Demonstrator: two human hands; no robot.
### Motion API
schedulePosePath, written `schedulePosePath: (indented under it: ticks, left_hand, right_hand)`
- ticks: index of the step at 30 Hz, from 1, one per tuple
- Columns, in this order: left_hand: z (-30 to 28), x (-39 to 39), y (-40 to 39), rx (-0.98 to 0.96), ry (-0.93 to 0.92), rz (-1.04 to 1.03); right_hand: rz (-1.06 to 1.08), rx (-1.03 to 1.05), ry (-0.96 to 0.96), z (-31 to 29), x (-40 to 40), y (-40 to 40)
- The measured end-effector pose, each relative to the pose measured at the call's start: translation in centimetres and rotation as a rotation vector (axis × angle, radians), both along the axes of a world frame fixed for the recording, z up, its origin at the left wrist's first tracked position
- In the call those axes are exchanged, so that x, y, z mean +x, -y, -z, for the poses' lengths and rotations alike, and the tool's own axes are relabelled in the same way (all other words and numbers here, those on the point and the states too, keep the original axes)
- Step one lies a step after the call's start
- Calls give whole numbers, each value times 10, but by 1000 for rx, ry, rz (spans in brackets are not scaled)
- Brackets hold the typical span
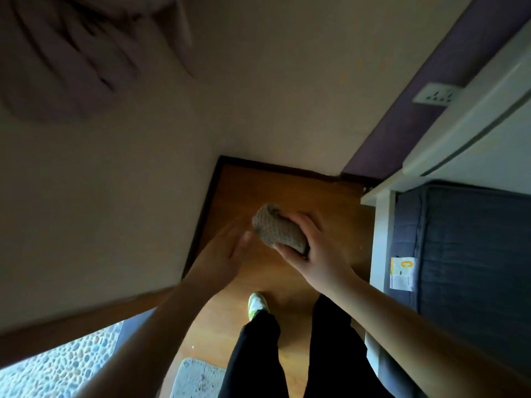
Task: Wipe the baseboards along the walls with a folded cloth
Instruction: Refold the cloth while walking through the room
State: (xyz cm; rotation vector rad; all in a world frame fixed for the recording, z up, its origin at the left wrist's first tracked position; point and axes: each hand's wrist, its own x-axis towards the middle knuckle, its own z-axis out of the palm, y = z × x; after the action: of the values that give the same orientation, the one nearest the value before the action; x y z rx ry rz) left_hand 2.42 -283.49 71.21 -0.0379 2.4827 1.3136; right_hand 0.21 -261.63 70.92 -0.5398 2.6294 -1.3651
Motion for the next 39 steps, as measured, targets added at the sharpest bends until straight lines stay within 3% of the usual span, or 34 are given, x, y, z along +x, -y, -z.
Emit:
schedulePosePath:
  ticks: [3,6,12,15,18,20,25,28,31,39]
  left_hand:
    - [-44,6,-4,143,49,-68]
    - [-74,7,-12,157,-22,-66]
    - [-98,11,-34,336,3,-91]
    - [-107,12,-47,349,42,-100]
    - [-113,10,-61,417,111,-142]
    - [-114,7,-73,470,148,-169]
    - [-117,-4,-112,707,262,-276]
    - [-115,-10,-137,780,272,-361]
    - [-118,-17,-154,736,212,-506]
    - [-126,25,-159,462,-24,-892]
  right_hand:
    - [22,-41,-53,-43,13,8]
    - [42,-81,-80,-76,21,6]
    - [80,-147,-7,-108,33,-14]
    - [144,-261,184,-118,39,-24]
    - [252,-772,619,-125,35,-32]
    - [307,-930,747,-127,27,-42]
    - [258,-863,941,-128,1,-79]
    - [162,-776,901,-129,-18,-106]
    - [70,-729,862,-129,-41,-125]
    - [-260,-592,1053,-116,-68,-103]
